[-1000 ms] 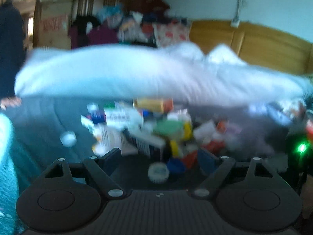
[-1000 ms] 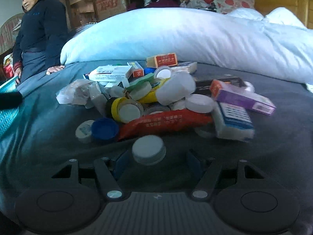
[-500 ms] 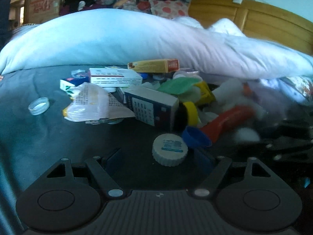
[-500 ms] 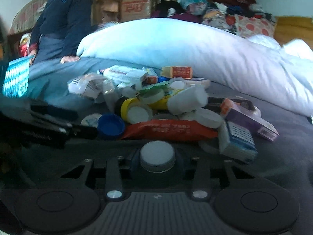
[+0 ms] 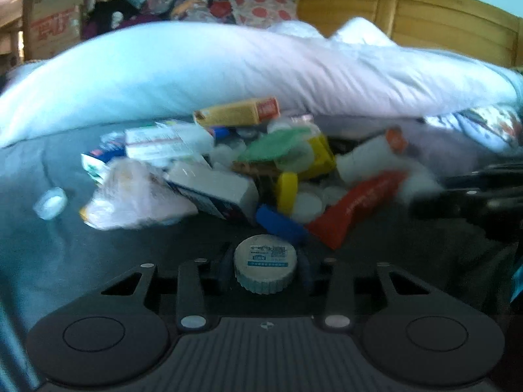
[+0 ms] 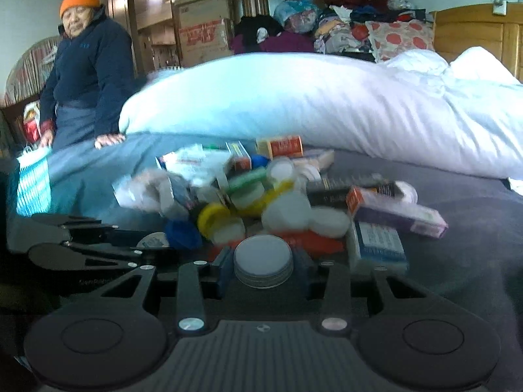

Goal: Organize objects
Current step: 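Grasp a white jar lid with left tool while right tool grasps another white lid, then carry both white lids over the light-blue basket and lower them, then open both tools to drop the lids into the basket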

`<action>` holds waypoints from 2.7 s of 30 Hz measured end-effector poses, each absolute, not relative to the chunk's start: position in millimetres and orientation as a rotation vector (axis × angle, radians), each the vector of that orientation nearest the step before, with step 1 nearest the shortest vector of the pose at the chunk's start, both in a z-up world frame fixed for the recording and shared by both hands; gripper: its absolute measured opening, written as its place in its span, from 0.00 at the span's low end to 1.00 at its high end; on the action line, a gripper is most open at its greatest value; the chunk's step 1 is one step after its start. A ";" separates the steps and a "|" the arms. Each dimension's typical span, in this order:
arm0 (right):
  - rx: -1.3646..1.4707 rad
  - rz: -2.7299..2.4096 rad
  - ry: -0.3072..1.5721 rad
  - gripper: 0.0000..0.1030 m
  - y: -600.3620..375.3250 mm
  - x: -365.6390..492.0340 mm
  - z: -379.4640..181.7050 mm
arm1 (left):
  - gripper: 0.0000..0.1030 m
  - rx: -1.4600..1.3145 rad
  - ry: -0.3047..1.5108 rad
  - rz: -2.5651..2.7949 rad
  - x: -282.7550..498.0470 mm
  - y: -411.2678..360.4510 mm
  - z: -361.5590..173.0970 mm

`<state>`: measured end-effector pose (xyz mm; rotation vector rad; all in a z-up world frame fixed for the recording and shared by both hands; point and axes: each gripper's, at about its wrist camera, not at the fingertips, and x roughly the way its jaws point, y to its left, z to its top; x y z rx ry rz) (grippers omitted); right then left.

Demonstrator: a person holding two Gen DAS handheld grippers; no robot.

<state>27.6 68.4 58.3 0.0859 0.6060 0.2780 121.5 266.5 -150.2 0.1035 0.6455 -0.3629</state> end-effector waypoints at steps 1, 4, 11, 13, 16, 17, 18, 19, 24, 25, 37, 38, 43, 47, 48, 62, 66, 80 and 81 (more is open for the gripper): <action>0.098 0.278 0.603 0.41 68.7 28.2 64.8 | 0.40 0.103 0.627 -0.339 117.7 267.0 -138.3; 0.120 0.283 0.576 0.41 71.2 31.8 89.2 | 0.40 0.095 0.566 -0.270 106.1 273.7 -101.5; 0.137 0.369 0.479 0.41 102.9 40.6 165.6 | 0.40 0.074 0.435 -0.069 80.2 309.5 -10.1; 0.124 0.410 0.448 0.41 119.2 43.1 188.7 | 0.40 0.063 0.408 -0.005 74.7 326.2 11.0; 0.113 0.483 0.415 0.41 147.2 48.5 221.2 | 0.40 0.056 0.378 0.106 65.5 351.6 34.6; 0.112 0.509 0.410 0.41 157.9 50.0 230.9 | 0.40 0.047 0.374 0.136 61.4 362.4 41.3; 0.108 0.534 0.406 0.41 168.4 51.3 239.8 | 0.40 0.039 0.372 0.169 57.1 373.0 47.0; 0.102 0.559 0.400 0.41 179.8 50.7 248.6 | 0.40 0.034 0.369 0.202 53.4 381.9 51.1; 0.056 0.692 0.393 0.41 243.0 45.0 285.0 | 0.40 -0.019 0.383 0.344 30.6 434.4 64.0; 0.048 0.719 0.397 0.41 256.3 43.1 290.0 | 0.40 -0.035 0.390 0.363 25.0 444.4 65.2; -0.072 0.896 0.501 0.41 395.6 7.5 313.6 | 0.40 -0.161 0.460 0.514 -18.5 528.1 60.6; -0.085 0.897 0.518 0.41 403.8 5.0 311.9 | 0.40 -0.175 0.462 0.518 -20.6 532.9 58.8; -0.136 0.892 0.567 0.41 430.0 -5.3 301.2 | 0.40 -0.219 0.468 0.540 -31.3 553.0 49.3; -0.178 0.878 0.584 0.41 444.4 -6.2 292.8 | 0.40 -0.230 0.472 0.549 -32.6 559.5 44.7; -0.188 0.877 0.587 0.41 449.4 -4.5 289.6 | 0.40 -0.233 0.472 0.551 -33.1 560.7 44.2; -0.217 0.878 0.598 0.41 472.2 8.3 276.3 | 0.40 -0.246 0.495 0.555 -28.2 567.2 31.1; -0.214 0.887 0.599 0.41 475.6 12.7 274.5 | 0.41 -0.241 0.496 0.557 -27.6 568.3 30.5; -0.025 0.784 0.425 0.57 383.5 15.4 279.6 | 0.77 -0.180 0.370 0.482 -14.9 527.8 48.2; -0.007 0.749 0.403 0.60 362.4 14.5 275.8 | 0.79 -0.157 0.349 0.435 -10.4 512.5 53.0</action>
